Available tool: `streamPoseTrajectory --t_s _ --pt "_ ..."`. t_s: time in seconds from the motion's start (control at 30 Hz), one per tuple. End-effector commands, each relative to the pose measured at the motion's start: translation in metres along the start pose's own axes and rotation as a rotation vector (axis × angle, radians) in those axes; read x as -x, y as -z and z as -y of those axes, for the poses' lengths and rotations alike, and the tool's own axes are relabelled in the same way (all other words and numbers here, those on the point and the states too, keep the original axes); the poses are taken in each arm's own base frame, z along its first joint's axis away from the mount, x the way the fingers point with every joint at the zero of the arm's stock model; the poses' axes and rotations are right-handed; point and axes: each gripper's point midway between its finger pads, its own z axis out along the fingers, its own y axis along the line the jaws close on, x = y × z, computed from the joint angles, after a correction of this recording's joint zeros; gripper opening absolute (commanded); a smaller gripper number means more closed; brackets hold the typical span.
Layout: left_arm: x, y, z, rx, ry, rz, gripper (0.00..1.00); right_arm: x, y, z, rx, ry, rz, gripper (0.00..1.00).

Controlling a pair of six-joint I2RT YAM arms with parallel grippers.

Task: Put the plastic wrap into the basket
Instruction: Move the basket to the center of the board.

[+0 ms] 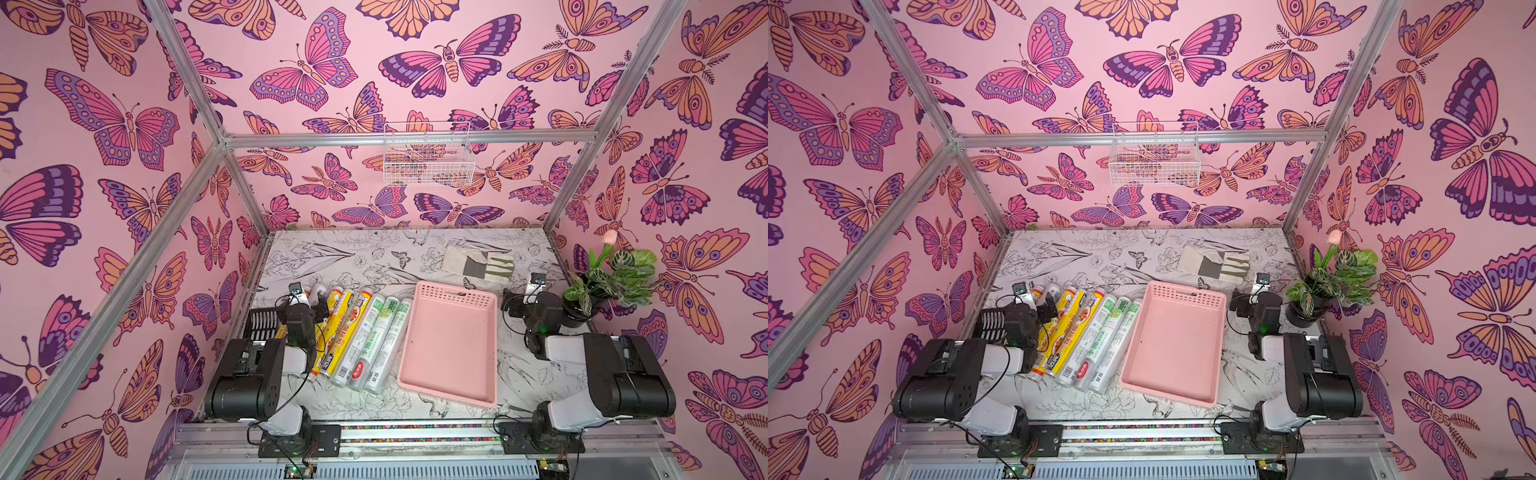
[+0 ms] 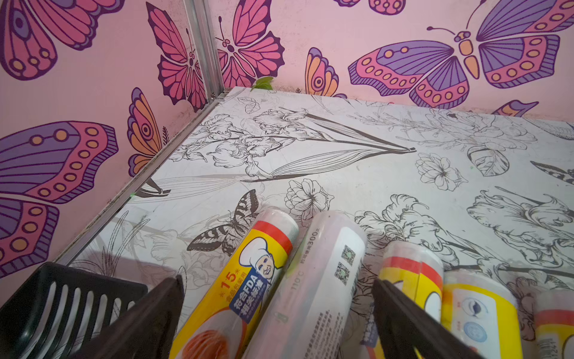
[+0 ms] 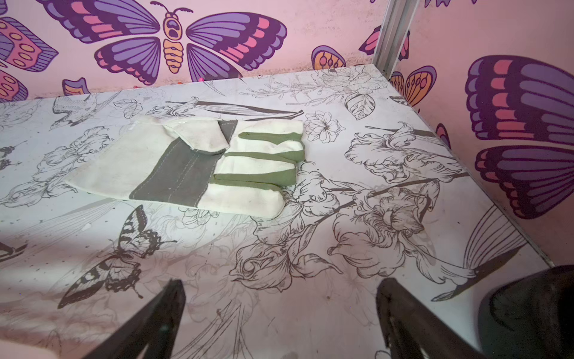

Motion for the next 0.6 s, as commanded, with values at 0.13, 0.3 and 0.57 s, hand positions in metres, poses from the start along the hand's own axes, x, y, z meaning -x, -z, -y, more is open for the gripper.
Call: streamPoseTrajectory --t_s 0.13,0.3,0.57 --pt "-0.008 -0.005 0.006 -0.03 -0.025 -0.042 1.0 0.008 -0.001 0.0 0.003 -0.013 0.015 0.99" --pt "-0.012 -0.005 0.01 -0.052 -0.041 -0.057 1.0 0.009 -0.001 0.0 0.002 -0.014 0.016 0.99" --pt "-0.005 0.002 0.018 -0.104 -0.049 -0.022 1.0 0.009 0.0 0.0 0.003 -0.012 0.024 0.99"
